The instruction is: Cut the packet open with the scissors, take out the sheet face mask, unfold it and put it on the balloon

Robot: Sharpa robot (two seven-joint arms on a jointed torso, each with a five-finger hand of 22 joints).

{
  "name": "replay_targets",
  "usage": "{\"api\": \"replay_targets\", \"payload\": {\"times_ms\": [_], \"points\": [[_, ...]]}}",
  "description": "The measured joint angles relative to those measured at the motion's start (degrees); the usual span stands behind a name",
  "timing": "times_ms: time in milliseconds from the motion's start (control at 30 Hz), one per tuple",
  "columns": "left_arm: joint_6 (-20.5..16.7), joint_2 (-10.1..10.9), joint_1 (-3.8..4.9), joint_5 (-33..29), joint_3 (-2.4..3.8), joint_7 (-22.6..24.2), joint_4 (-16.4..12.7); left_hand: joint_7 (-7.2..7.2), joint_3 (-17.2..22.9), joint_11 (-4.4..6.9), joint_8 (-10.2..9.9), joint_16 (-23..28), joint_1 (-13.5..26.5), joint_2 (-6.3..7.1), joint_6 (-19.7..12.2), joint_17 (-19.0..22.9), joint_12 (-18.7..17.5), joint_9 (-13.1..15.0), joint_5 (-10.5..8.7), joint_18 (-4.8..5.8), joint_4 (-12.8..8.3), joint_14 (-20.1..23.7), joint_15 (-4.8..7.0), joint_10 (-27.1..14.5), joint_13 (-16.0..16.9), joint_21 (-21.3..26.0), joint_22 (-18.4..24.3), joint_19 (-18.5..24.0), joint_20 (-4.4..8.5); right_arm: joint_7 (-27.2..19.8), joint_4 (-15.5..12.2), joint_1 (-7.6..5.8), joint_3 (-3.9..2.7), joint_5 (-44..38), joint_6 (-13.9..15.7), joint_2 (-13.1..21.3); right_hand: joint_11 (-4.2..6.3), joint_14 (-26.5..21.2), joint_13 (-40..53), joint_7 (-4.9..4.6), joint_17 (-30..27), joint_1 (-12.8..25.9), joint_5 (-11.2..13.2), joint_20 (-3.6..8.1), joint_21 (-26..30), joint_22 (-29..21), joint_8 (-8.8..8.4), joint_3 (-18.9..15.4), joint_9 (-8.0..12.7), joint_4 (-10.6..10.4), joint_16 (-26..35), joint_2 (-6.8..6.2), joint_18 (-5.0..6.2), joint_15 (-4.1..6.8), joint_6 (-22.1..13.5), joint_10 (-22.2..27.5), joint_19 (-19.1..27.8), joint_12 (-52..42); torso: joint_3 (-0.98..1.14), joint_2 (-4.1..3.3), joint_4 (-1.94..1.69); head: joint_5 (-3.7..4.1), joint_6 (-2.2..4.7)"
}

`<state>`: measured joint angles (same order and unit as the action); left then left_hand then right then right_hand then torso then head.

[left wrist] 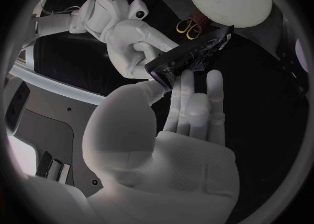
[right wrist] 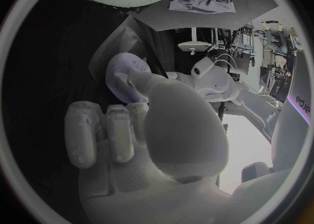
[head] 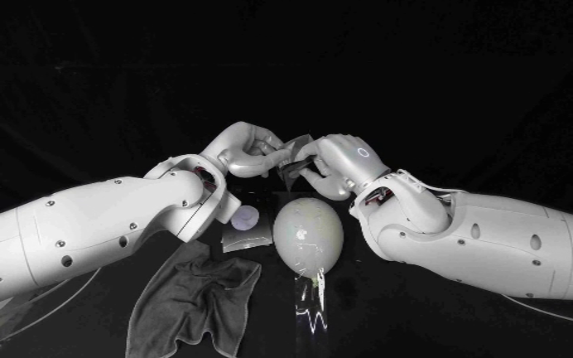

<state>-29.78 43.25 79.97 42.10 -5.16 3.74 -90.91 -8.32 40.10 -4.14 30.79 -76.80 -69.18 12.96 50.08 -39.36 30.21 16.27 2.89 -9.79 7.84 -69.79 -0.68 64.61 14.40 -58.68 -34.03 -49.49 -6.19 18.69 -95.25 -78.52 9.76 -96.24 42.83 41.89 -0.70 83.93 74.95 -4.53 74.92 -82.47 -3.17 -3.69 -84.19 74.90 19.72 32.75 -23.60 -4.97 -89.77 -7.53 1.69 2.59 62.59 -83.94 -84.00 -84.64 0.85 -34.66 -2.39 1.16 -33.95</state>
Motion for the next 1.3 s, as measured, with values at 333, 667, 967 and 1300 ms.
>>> {"api": "replay_targets", "payload": {"times_ms": [333, 667, 967, 1300], "points": [[0.09, 1.26, -0.08, -6.13, -0.01, 2.08, -0.22, -1.76, -16.35, -2.42, -2.60, 13.47, 1.83, 1.83, -1.67, 14.67, -2.41, -2.17, -0.04, 0.05, 8.03, 13.66, -2.53, -4.43, -2.05, 11.42, 7.05, 4.36, -4.01, -3.87, 0.28, 0.11, 0.02, -0.55, 3.12, 0.45, -0.01, -0.01, -0.05, -0.16, -0.01, 0.30, 0.00, -0.01, -0.23, 0.02, 0.45, 0.31, -0.18, 0.31, 0.04, -0.17, 0.00, -0.01, -0.19, 0.01, 0.01, 0.02, -0.01, -0.01, -0.01, -0.10, 0.35], [0.12, 3.34, -1.31, -12.50, 0.03, 4.71, -0.31, -2.25, -39.33, -2.93, -3.54, 21.85, -1.38, -5.06, -1.37, 18.79, -3.10, -3.95, -0.05, 0.09, 9.13, 15.18, -3.43, -4.94, -4.07, 21.10, 13.99, 2.93, -6.46, -5.90, 0.09, 0.19, 0.06, -3.01, 5.40, 1.30, -0.01, -0.01, -0.01, -0.07, 0.03, 0.53, 0.00, -0.01, -0.46, 0.05, 0.83, 0.47, -0.37, 0.47, -0.04, 0.08, 0.00, -0.02, -0.29, 0.02, 0.02, 0.05, -0.02, -0.01, 0.00, -0.23, 1.08], [0.31, 4.69, -4.23, -24.67, 0.01, 8.91, 2.59, -3.20, -43.41, -4.19, -4.07, 29.76, -1.76, -7.76, -2.07, 21.78, -5.15, -4.87, -0.04, 0.10, 9.00, 18.29, -4.70, -7.46, -5.82, 28.74, 18.90, 5.09, -8.62, -7.04, -0.95, 0.18, 0.03, -5.32, 7.14, 2.50, -0.01, -0.02, 0.00, -0.05, 0.03, 0.76, 0.00, -0.02, -0.69, 0.04, 0.83, 0.62, -0.45, 0.63, -0.03, -0.15, -0.01, -0.02, -0.30, 0.03, 0.03, 0.17, 0.00, 0.03, 0.01, -0.37, 1.65], [7.02, 3.87, -7.11, -29.32, -0.02, 14.38, 7.75, -2.22, -41.77, -7.07, -6.54, 46.38, -19.49, -8.03, -6.55, 27.57, -12.52, -6.41, -0.04, 4.56, 2.73, 29.49, -9.12, -14.66, -10.55, 43.36, 27.12, 17.80, -10.57, -8.90, -1.72, 0.18, 0.03, -6.90, 8.25, 3.32, -0.01, -0.02, -0.02, 0.04, -0.01, 0.76, 0.00, -0.03, -0.68, 0.00, 1.11, 0.78, -0.49, 0.78, 0.01, -0.15, 0.00, -0.02, -0.39, 0.03, 0.04, -0.01, -0.02, 0.03, -0.03, -0.26, 2.23]]}}
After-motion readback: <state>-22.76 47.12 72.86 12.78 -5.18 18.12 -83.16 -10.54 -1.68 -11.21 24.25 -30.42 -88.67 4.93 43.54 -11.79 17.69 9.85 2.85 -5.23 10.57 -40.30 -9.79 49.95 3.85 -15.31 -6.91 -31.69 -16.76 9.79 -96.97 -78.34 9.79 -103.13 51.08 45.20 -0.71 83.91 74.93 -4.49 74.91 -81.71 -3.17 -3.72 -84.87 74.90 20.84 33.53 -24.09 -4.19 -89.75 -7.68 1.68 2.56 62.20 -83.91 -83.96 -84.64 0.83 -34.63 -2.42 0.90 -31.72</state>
